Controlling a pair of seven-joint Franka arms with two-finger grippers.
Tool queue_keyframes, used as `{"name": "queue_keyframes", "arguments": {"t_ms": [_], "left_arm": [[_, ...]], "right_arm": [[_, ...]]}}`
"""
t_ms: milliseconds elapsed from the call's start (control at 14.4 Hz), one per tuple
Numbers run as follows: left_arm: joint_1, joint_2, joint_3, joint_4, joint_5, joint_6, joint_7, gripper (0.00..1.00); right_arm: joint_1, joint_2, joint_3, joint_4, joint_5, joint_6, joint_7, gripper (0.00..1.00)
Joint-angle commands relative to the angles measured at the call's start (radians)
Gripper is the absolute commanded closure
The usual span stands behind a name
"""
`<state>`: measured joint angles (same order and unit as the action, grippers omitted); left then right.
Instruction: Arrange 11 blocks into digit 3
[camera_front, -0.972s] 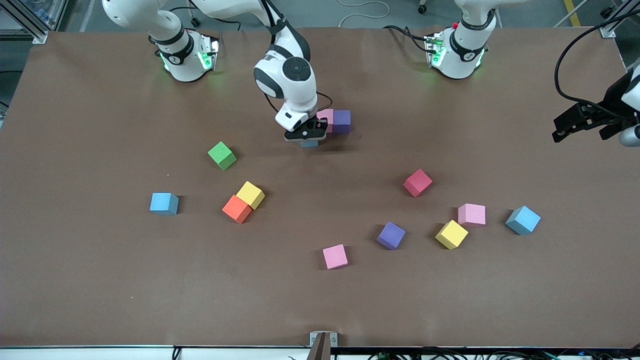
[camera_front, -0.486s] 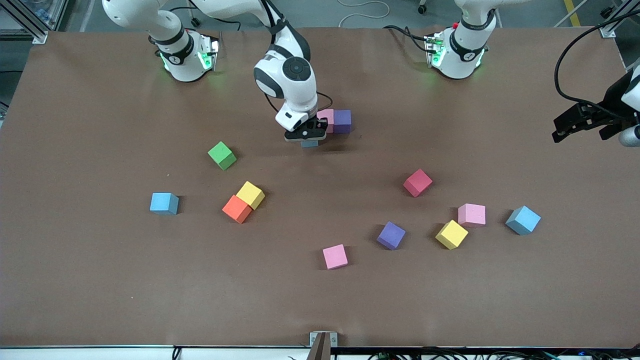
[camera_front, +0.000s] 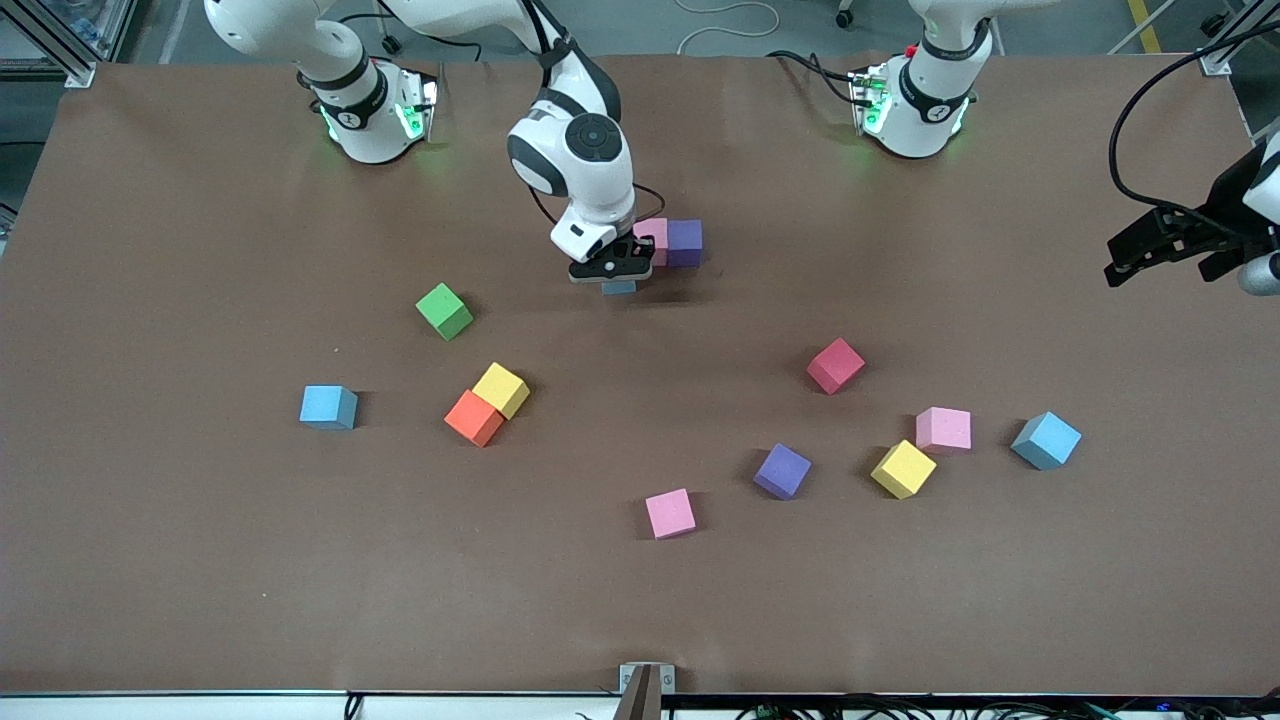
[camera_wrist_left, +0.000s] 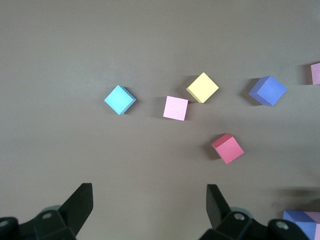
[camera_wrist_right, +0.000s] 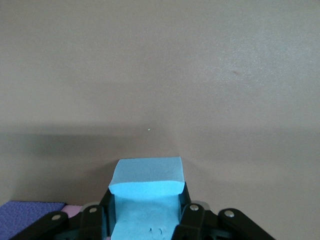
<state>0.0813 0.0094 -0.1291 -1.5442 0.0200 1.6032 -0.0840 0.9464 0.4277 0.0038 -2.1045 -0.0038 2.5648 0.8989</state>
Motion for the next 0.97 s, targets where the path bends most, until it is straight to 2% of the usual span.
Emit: {"name": "queue_keyframes", "arguments": {"t_ms": [0, 69, 695, 903], "left_arm": [[0.005, 0.011, -0.003, 0.012, 0.017, 0.012, 0.015, 0.00], [0.003, 0.011, -0.003, 0.012, 0.017, 0.014, 0.015, 0.00], [0.003, 0.012, -0.001, 0.010, 0.017, 0.017, 0.015, 0.00], [0.003, 0.011, -0.003, 0.010, 0.017, 0.017, 0.010, 0.00]], "right_arm": [[0.009, -0.014, -0.005, -0.020, -0.002, -0.005, 0.020, 0.69], [0.011, -0.014, -0.007, -0.019, -0.002, -0.012, 0.021, 0.01], [-0.005, -0.029, -0.018, 0.005, -0.008, -0.032, -0.003, 0.00], [-0.079, -0.087, -0.024, 0.047, -0.010, -0.170, -0.066, 0.00]]}}
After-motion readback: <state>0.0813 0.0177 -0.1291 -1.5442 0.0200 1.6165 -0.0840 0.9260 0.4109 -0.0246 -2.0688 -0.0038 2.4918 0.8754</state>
